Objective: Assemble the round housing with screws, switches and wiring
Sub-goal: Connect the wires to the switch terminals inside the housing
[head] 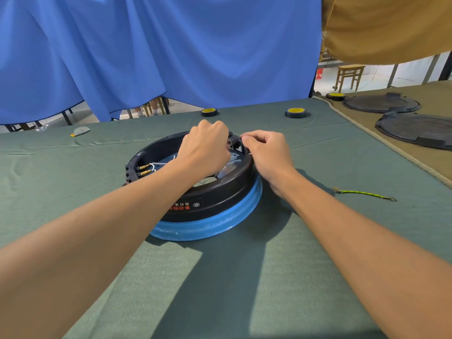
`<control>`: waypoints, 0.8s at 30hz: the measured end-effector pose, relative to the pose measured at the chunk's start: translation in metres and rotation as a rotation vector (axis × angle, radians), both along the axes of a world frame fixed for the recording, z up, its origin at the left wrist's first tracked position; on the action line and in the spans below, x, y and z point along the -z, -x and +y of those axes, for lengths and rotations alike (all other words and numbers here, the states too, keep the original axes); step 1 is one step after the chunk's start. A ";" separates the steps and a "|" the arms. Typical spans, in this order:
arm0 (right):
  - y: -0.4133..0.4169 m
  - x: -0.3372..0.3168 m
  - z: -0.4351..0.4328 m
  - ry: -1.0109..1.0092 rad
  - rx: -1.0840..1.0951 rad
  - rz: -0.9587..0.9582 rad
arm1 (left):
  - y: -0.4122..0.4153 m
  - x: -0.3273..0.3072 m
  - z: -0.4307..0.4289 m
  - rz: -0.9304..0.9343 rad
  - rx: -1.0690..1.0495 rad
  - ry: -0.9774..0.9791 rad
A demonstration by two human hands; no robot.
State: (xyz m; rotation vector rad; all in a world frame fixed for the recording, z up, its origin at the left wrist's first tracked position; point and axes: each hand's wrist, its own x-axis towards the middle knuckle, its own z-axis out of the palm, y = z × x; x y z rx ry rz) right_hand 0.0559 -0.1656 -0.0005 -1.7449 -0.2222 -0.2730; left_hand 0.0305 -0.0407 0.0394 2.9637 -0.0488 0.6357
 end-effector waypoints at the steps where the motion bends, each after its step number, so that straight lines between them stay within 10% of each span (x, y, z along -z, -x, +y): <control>1: 0.000 0.001 0.001 -0.003 0.000 0.003 | 0.000 0.000 -0.001 -0.003 -0.002 -0.003; 13: 0.005 -0.013 -0.015 0.207 -0.037 -0.071 | 0.026 -0.014 -0.017 -0.078 -0.069 -0.185; 24: 0.020 -0.024 -0.115 0.759 -0.066 0.021 | 0.033 -0.005 -0.029 0.098 0.239 0.040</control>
